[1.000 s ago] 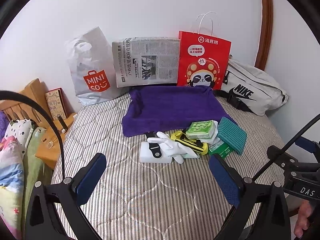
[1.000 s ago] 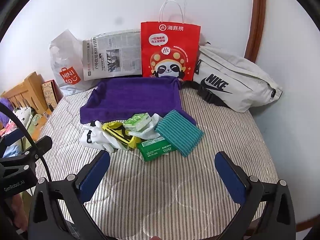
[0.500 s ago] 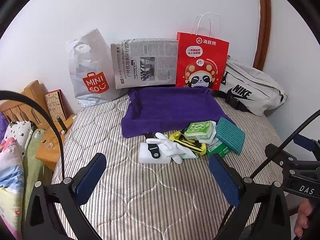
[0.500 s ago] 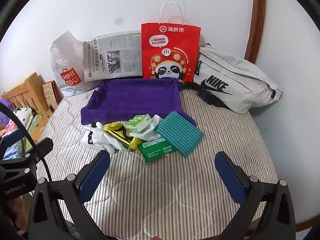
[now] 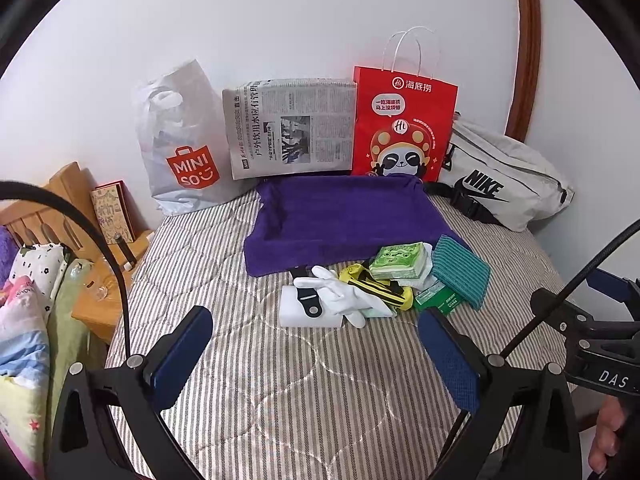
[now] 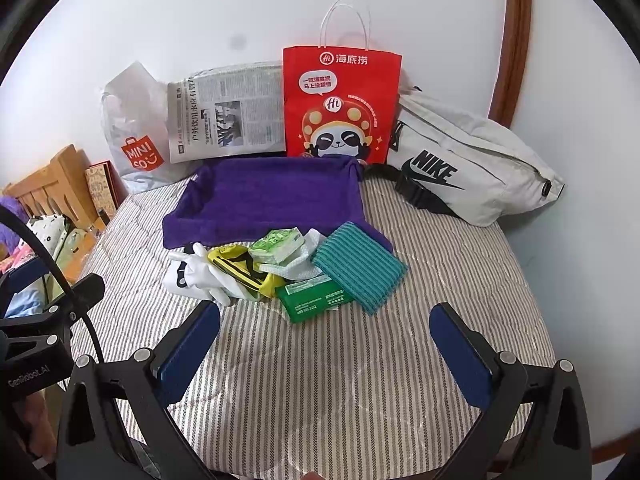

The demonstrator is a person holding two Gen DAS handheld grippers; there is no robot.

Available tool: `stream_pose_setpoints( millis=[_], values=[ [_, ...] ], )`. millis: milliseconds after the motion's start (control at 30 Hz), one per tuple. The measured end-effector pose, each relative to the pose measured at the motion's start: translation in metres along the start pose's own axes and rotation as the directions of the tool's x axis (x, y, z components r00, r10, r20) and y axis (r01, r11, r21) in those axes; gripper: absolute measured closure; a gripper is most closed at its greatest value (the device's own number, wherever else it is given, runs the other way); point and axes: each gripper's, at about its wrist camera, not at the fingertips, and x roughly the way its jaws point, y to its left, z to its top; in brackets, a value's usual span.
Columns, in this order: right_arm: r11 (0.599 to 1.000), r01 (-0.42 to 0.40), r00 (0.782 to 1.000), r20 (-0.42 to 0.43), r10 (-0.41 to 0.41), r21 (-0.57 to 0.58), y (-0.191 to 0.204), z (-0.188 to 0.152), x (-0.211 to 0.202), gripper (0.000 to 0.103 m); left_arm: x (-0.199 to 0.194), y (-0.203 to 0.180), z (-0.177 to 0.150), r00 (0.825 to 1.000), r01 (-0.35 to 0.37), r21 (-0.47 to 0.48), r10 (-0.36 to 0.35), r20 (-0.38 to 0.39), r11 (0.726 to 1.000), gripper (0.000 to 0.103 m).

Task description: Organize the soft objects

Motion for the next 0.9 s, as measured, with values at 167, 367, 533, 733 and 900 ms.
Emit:
stream_pose_setpoints(
  millis=[167, 367, 533, 733, 900],
  values=[
    [1.000, 0.001, 1.000, 0.002, -0.001, 0.001, 0.000, 0.000, -0.001, 0.000, -0.001, 0.001, 0.000, 1.000, -0.001, 0.001, 0.001, -0.001, 1.000, 0.000],
    [1.000, 0.005, 1.000, 0.001, -0.005, -0.003, 0.003, 0.000, -0.001, 0.000, 0.000, 0.001, 0.000, 1.000, -0.005, -0.002, 0.005, -0.002, 1.000, 0.000],
    [1.000, 0.006, 1.000, 0.003, -0.006, -0.008, 0.004, 0.001, 0.000, 0.000, 0.000, 0.003, 0.001, 1.000, -0.005, 0.002, 0.005, -0.003, 1.000, 0.000],
    [1.000, -0.005, 1.000, 0.001, 0.005, -0.011, 0.005, 0.003, 0.003, 0.000, 0.004, 0.005, 0.001, 1.000, 0.005, -0.002, -0.005, -0.011, 1.000, 0.000],
    [1.000, -0.012, 1.000, 0.002, 0.012, -0.013, 0.002, 0.003, 0.009, 0.000, 0.022, 0.016, 0.000, 0.999, -0.001, -0.020, 0.000, -0.042, 1.000, 0.000]
  ],
)
